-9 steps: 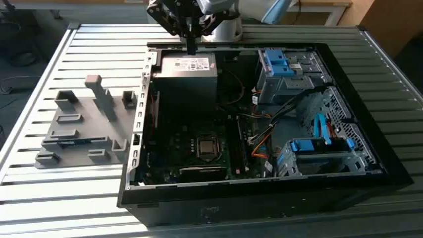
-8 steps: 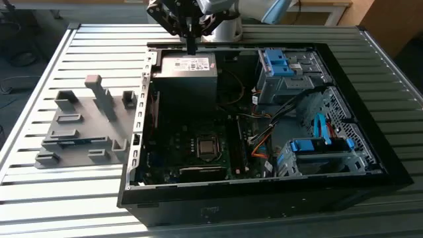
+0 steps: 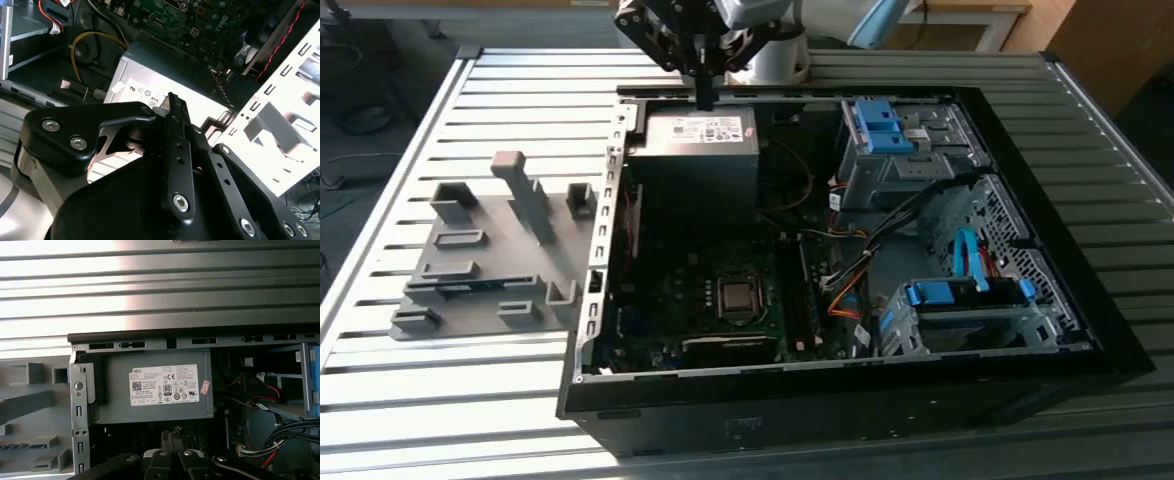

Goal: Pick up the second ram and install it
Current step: 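Reach for the second ram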

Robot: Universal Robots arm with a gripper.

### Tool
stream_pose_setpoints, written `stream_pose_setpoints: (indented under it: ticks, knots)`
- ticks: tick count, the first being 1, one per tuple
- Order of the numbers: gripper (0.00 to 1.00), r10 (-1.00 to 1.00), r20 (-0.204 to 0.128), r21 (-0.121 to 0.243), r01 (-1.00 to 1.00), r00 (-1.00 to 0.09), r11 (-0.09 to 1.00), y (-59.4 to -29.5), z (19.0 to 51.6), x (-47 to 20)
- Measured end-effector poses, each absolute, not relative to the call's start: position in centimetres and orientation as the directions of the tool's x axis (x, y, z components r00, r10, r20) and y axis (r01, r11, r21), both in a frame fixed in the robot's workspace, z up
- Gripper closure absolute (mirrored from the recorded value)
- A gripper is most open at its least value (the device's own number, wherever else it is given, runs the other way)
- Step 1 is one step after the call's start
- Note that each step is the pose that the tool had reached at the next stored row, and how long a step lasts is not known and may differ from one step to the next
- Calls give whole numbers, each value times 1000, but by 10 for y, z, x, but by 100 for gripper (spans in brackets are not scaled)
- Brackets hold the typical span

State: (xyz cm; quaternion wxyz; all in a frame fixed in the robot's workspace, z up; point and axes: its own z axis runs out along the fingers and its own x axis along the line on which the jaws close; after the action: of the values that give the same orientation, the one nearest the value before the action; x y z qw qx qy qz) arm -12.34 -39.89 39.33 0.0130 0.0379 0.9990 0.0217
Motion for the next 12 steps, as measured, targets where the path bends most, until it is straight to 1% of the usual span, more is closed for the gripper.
stream_pose_setpoints:
  ticks: [12]
  knots:
    - [89, 76, -24, 44, 75, -997, 996, -399, 393, -131]
